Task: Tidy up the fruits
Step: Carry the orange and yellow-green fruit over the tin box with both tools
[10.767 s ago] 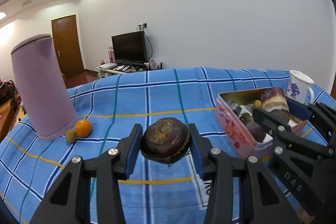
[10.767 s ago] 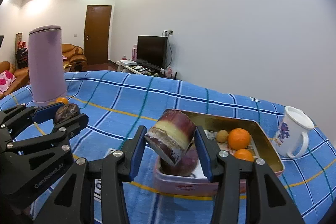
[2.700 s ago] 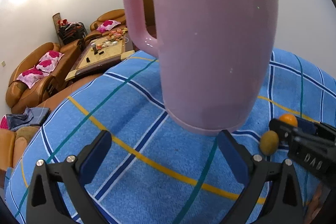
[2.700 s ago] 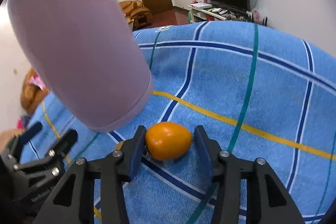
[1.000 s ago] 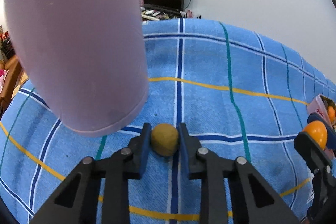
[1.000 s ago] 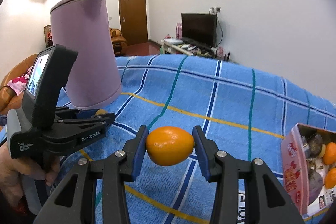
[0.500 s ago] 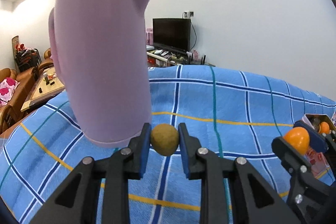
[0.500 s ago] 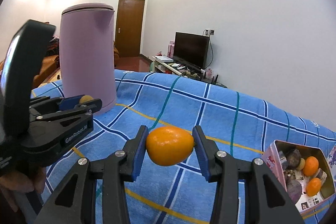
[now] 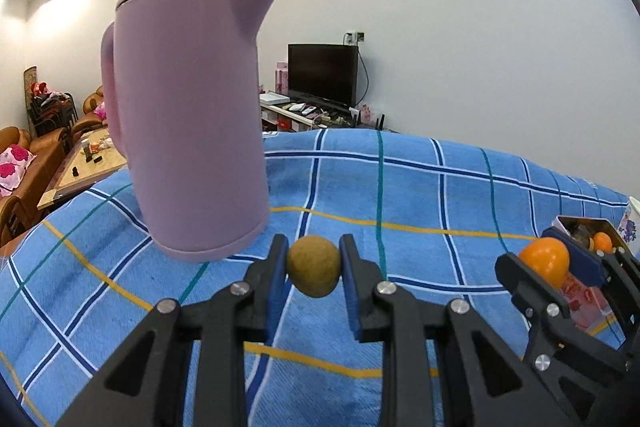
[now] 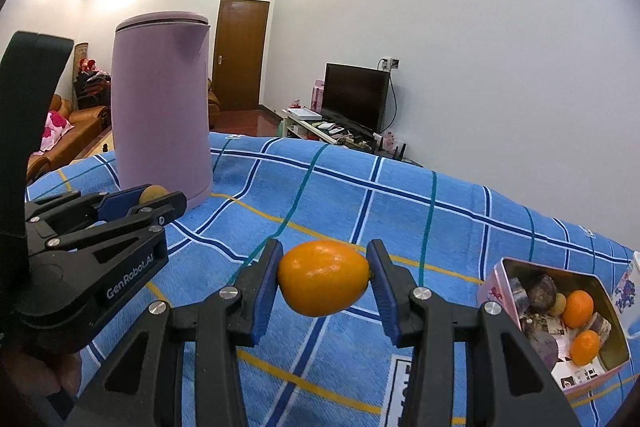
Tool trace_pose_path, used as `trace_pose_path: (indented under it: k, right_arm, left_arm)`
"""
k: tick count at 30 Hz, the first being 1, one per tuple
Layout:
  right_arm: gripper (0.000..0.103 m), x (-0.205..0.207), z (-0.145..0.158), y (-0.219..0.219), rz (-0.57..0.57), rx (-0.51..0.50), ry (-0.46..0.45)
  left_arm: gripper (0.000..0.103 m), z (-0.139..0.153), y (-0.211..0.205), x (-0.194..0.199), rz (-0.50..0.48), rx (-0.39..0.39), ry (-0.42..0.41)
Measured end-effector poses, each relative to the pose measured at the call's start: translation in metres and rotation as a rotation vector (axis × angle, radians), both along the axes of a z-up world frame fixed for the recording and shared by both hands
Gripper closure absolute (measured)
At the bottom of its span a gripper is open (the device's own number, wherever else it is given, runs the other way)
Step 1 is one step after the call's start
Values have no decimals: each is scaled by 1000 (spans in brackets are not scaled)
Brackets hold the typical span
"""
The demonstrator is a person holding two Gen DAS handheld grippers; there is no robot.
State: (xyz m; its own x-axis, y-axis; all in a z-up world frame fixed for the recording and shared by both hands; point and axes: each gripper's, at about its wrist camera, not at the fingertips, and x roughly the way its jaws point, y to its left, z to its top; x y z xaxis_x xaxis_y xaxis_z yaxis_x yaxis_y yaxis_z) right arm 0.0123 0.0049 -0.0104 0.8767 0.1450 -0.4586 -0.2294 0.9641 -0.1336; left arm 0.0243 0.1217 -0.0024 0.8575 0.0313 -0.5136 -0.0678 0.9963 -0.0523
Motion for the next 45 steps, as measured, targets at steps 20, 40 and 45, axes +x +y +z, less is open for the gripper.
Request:
trace_pose_path:
  k: [20, 40, 45]
  right_arm:
    - [57, -25, 3, -33, -37, -9, -14]
    - [57, -41, 8, -78, -81, -11, -24]
    - [57, -46, 11, -93, -94, -7, -33]
  left_arm:
    - [75, 2, -36, -23, -38, 7, -10]
    - [75, 4, -89, -39, -99, 40, -23]
    - [75, 5, -105, -41, -118, 50, -24]
